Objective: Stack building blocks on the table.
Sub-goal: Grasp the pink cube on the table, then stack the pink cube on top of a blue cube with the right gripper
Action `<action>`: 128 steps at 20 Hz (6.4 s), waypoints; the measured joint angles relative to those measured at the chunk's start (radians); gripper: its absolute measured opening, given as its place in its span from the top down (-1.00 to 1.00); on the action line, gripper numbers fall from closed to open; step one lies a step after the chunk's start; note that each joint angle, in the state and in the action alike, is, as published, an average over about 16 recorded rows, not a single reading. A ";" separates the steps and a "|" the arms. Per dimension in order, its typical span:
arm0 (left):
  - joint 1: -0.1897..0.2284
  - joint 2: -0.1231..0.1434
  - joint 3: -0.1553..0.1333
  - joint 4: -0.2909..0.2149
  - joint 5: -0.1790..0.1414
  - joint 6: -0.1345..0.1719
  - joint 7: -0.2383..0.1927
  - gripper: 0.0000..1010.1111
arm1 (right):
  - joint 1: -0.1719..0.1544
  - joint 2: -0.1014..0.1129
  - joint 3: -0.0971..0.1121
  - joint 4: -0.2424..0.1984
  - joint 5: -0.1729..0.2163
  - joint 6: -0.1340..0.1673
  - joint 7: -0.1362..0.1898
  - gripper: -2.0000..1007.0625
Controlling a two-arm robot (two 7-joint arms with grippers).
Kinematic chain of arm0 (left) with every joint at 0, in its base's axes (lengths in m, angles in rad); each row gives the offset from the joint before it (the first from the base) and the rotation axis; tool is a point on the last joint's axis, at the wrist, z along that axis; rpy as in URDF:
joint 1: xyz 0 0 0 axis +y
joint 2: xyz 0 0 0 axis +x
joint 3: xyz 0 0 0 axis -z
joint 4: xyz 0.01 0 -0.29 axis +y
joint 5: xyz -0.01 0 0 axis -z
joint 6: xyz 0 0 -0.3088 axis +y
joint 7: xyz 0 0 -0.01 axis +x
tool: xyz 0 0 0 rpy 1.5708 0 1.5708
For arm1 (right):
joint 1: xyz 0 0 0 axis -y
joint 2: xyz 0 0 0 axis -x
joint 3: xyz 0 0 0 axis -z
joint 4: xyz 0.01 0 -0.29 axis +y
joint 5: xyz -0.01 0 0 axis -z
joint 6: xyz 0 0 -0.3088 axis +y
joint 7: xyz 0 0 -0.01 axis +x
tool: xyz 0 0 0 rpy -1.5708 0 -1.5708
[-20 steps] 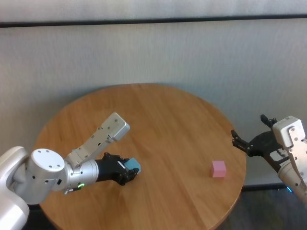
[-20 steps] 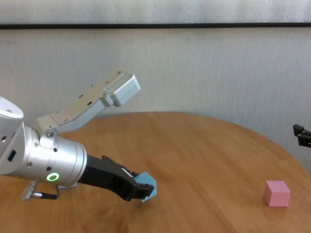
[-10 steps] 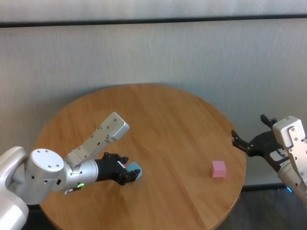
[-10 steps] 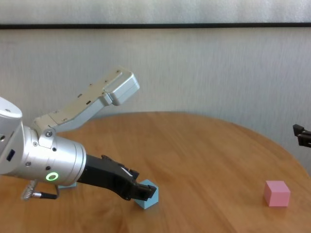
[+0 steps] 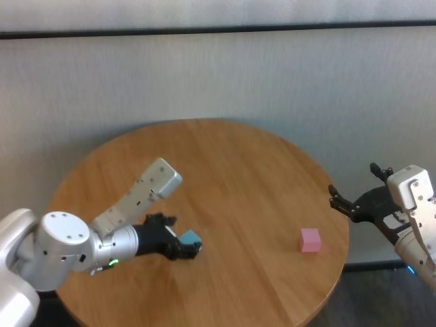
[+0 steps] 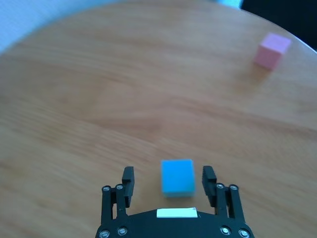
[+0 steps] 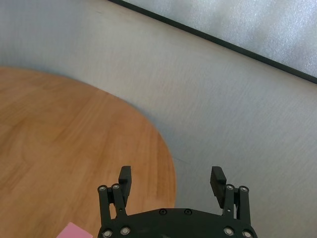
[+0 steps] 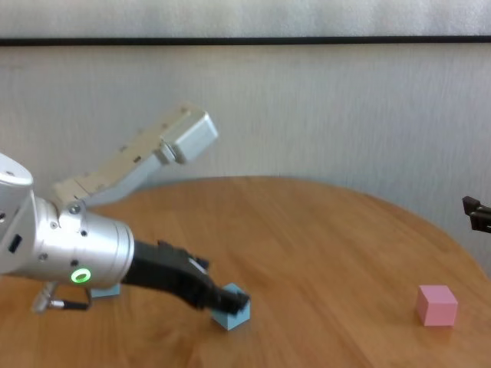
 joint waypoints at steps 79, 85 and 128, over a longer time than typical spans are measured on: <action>0.209 -0.072 -0.397 -0.205 0.006 -0.102 0.530 -0.98 | -0.039 -0.373 0.163 -0.175 0.184 0.865 -0.239 -1.00; 0.209 -0.072 -0.397 -0.205 0.006 -0.102 0.530 -0.98 | -0.034 -0.382 0.167 -0.169 0.171 0.880 -0.237 -1.00; 0.208 -0.072 -0.396 -0.205 0.006 -0.102 0.530 -0.98 | -0.028 -0.380 0.163 -0.163 0.160 0.879 -0.221 0.27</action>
